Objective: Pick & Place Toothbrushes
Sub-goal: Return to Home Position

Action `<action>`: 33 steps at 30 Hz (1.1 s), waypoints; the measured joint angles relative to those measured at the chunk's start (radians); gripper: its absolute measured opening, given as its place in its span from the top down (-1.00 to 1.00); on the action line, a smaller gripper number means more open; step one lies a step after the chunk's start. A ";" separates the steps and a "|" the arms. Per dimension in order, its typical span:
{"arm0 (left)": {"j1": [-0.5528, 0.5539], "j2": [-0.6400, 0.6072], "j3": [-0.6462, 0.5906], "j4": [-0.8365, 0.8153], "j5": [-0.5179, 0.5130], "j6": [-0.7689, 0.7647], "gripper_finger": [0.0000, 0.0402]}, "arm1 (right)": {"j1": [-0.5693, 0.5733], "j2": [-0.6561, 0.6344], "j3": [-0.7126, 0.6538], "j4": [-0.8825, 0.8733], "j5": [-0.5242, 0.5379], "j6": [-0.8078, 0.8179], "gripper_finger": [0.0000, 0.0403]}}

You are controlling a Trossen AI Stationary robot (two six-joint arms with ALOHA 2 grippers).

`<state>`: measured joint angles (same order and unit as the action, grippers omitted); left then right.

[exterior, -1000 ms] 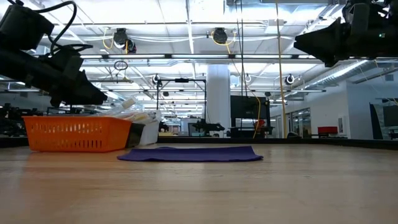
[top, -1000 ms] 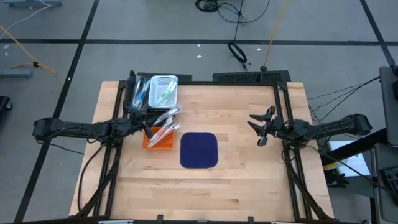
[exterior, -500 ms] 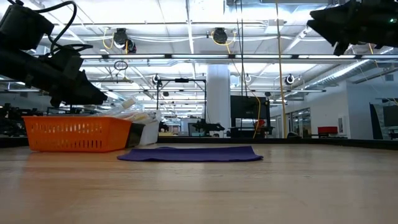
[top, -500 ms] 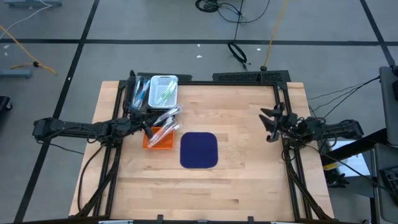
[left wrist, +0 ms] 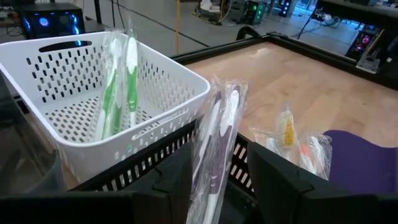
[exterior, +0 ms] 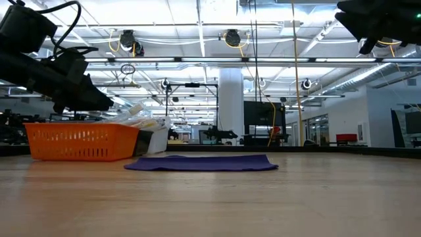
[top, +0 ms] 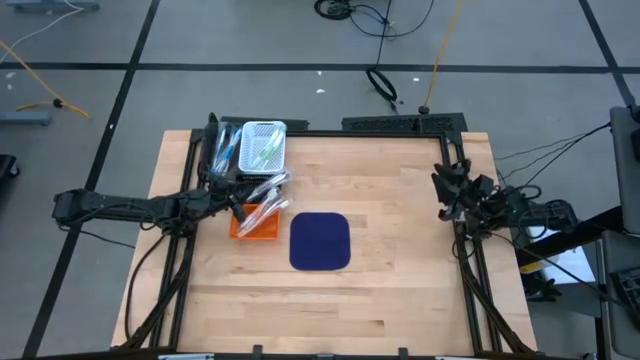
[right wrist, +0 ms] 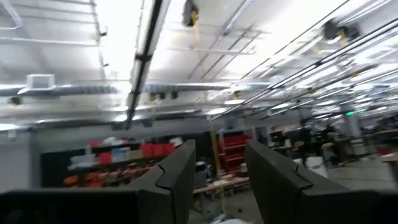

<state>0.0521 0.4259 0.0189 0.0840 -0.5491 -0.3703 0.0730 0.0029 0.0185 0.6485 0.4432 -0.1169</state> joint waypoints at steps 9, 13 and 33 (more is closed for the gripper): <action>0.000 0.000 0.000 0.001 0.000 0.000 0.24 | -0.060 0.004 0.000 0.003 0.002 0.000 0.34; 0.000 0.000 0.000 0.001 0.000 0.000 0.24 | -0.060 0.004 0.000 0.004 0.002 0.000 0.34; 0.000 0.000 0.001 0.001 0.000 0.000 0.24 | -0.060 0.004 0.000 0.005 0.001 0.000 0.34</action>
<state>0.0521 0.4259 0.0196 0.0849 -0.5491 -0.3706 0.0128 0.0071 0.0185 0.6535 0.4446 -0.1169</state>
